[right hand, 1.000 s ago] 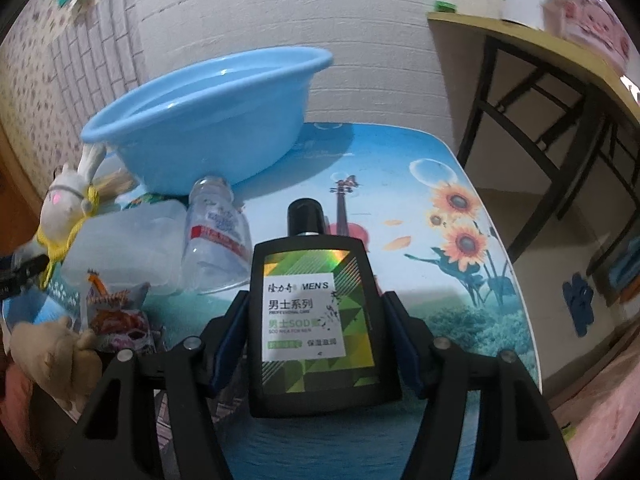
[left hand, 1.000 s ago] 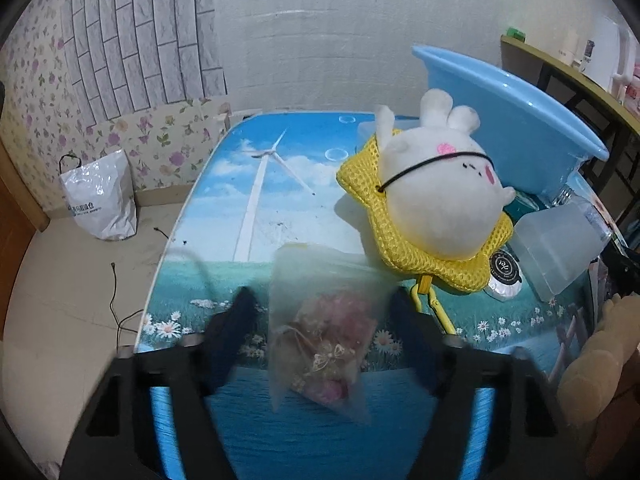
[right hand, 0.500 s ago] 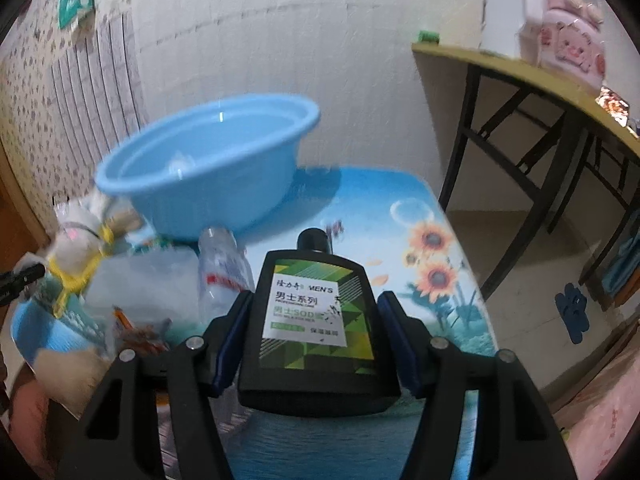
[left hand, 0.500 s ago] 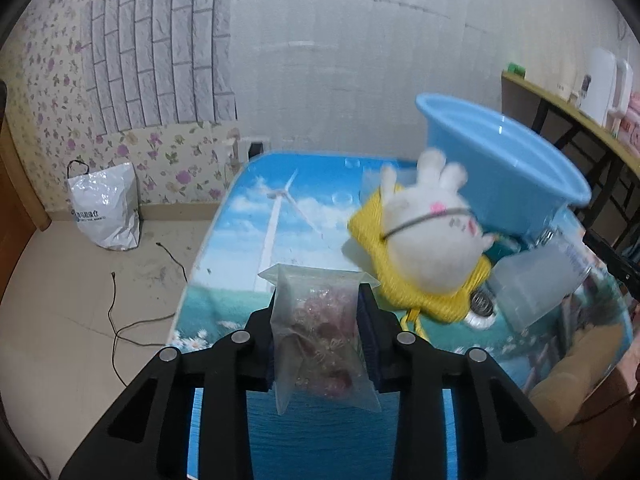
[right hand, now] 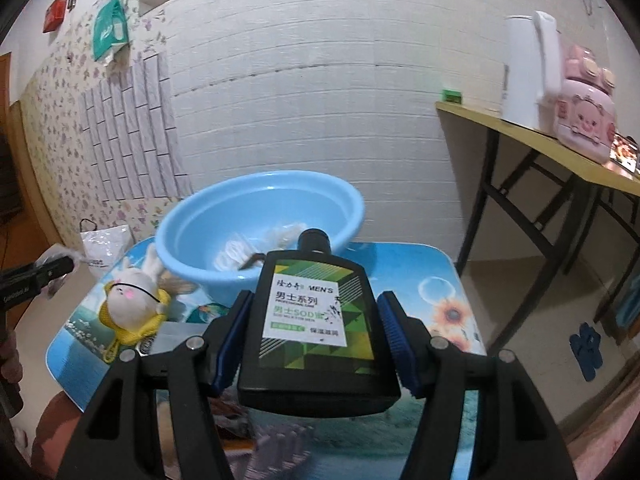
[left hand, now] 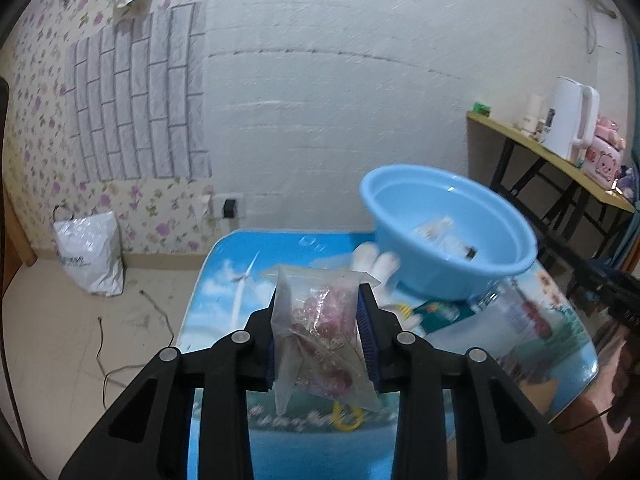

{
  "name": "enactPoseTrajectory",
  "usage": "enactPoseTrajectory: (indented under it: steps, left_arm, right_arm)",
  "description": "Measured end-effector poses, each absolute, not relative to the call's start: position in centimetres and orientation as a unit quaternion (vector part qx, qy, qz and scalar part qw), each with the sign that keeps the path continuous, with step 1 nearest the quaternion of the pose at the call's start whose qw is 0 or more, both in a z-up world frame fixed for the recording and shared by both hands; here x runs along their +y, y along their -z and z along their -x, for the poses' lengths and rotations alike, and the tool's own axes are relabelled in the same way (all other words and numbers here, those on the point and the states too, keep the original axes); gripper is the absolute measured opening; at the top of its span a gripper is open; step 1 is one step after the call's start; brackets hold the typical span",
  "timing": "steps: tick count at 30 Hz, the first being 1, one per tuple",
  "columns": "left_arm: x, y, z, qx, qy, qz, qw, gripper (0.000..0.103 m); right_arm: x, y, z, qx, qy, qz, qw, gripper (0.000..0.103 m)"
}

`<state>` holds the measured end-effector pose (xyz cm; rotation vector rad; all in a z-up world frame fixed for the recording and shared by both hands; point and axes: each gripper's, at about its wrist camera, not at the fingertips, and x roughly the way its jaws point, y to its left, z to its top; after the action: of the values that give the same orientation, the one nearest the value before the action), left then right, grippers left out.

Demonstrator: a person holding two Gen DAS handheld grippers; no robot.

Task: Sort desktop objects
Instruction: 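Lift and carry the bag and the black bottle toward the blue basin, then open the left tool to drop the bag while the right tool releases the bottle into the basin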

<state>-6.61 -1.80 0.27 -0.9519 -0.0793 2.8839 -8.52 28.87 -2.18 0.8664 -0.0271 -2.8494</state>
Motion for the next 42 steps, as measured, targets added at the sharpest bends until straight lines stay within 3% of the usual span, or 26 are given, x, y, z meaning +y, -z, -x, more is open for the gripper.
enactPoseTrajectory:
  steps: [10, 29, 34, 36, 42]
  left_arm:
    - [3.4, -1.9, 10.0, -0.001, -0.949, 0.297, 0.102, 0.032]
    - [10.6, 1.1, 15.9, 0.042, -0.936, 0.315, 0.154, 0.033]
    - [11.1, 2.1, 16.4, 0.043, -0.931, 0.327, 0.153, 0.043]
    - [10.9, 2.3, 16.6, 0.041, -0.931, 0.331, 0.147, 0.053]
    - [10.4, 2.2, 16.1, 0.034, -0.933, 0.329, 0.142, 0.058]
  right_arm:
    - [26.6, 2.0, 10.7, 0.01, 0.949, -0.289, 0.122, 0.062]
    - [25.1, 3.9, 15.9, 0.033, 0.945, -0.292, 0.141, 0.062]
    - [25.1, 4.5, 16.8, 0.028, 0.941, -0.302, 0.147, 0.062]
    - [25.2, 4.7, 16.9, 0.018, 0.942, -0.304, 0.143, 0.064]
    - [25.1, 4.6, 16.4, 0.019, 0.944, -0.297, 0.14, 0.064]
